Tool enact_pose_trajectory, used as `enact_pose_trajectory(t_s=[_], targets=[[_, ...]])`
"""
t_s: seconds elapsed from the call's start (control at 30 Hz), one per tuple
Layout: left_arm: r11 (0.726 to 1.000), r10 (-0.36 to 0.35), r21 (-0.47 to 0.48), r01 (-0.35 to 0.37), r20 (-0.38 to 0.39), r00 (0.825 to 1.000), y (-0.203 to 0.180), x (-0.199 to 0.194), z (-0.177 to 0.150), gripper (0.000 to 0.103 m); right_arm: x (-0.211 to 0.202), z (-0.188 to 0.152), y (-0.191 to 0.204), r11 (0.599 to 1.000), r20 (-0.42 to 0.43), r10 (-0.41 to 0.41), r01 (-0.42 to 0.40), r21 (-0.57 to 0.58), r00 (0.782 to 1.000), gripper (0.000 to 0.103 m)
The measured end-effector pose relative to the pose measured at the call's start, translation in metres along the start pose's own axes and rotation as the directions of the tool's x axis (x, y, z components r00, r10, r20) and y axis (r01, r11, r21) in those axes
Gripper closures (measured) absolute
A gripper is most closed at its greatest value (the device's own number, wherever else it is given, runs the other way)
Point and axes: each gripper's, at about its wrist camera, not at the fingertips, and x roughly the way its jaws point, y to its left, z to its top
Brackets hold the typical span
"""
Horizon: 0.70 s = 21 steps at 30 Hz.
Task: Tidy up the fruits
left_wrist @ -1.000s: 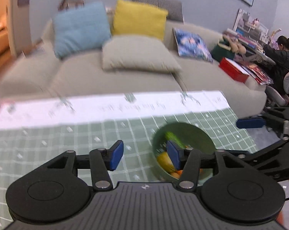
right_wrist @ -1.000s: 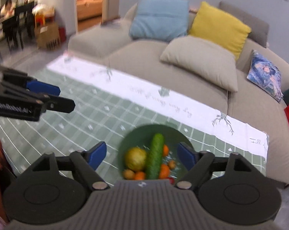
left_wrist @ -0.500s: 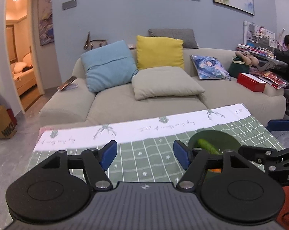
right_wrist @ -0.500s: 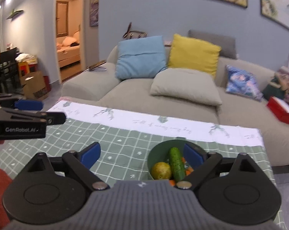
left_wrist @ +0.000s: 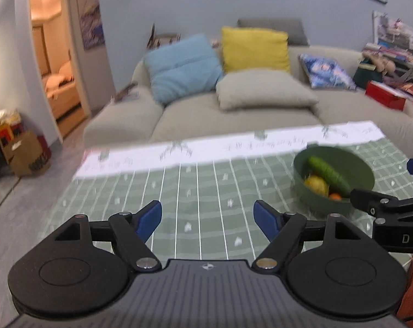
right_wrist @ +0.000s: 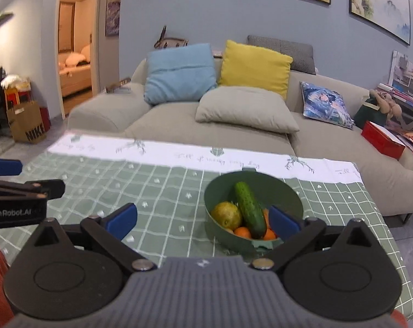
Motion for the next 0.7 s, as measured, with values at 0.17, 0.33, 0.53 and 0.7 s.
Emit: enact_pose_trajectory(t_s=[0.17, 0.33, 0.53, 0.7], targets=[[1.0, 0.024, -0.001, -0.024, -0.062, 0.998, -0.001, 0.009, -0.008, 0.013, 0.012, -0.011, 0.002, 1.0, -0.061, 0.013, -0.013, -0.007, 0.998, 0.005], [1.0, 0.021, -0.009, -0.021, -0.081, 0.996, 0.002, 0.008, -0.013, 0.013, 0.015, -0.012, 0.003, 1.0, -0.08, 0.017, -0.018, -0.012, 0.997, 0.005], [0.999, 0.029, -0.01, -0.03, -0.091, 0.995, 0.003, 0.01, -0.013, 0.013, 0.011, -0.013, 0.005, 1.0, -0.069, 0.018, -0.02, -0.022, 0.997, 0.005], [0.999, 0.026, -0.017, -0.027, -0.095, 0.995, 0.004, 0.011, -0.014, 0.013, 0.011, -0.013, 0.002, 1.0, -0.074, 0.018, -0.019, -0.014, 0.997, 0.005]])
